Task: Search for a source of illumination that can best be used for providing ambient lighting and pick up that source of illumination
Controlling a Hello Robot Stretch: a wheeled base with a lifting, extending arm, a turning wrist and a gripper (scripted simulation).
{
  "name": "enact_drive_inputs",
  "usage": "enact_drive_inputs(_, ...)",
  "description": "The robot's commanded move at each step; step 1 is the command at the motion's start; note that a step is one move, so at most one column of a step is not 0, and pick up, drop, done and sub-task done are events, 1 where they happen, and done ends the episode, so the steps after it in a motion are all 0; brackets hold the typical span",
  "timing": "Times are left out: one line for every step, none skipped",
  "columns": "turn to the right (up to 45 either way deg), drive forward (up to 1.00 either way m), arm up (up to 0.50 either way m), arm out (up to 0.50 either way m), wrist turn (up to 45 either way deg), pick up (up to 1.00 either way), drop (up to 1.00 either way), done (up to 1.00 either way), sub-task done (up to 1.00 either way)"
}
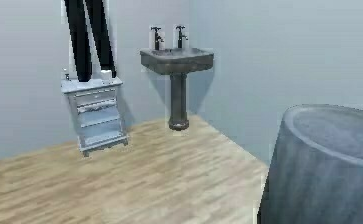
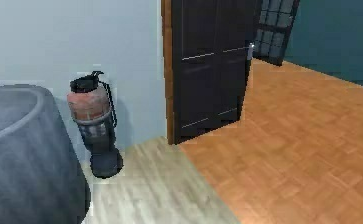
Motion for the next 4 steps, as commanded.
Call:
enact_drive_inputs(-30.0, 0.00, 0.00, 0.00, 0.0, 0.00, 0.00, 0.00, 0.00)
enact_drive_inputs(0.0, 1.00, 0.00, 0.00, 0.0, 0.00, 0.00, 0.00, 0.00)
enact_drive_inputs(0.0, 0.50, 0.00, 0.00, 0.0, 0.00, 0.00, 0.00, 0.00)
enact_drive_inputs(-45.0, 0.00, 0.00, 0.00, 0.0, 0.00, 0.00, 0.00, 0.00)
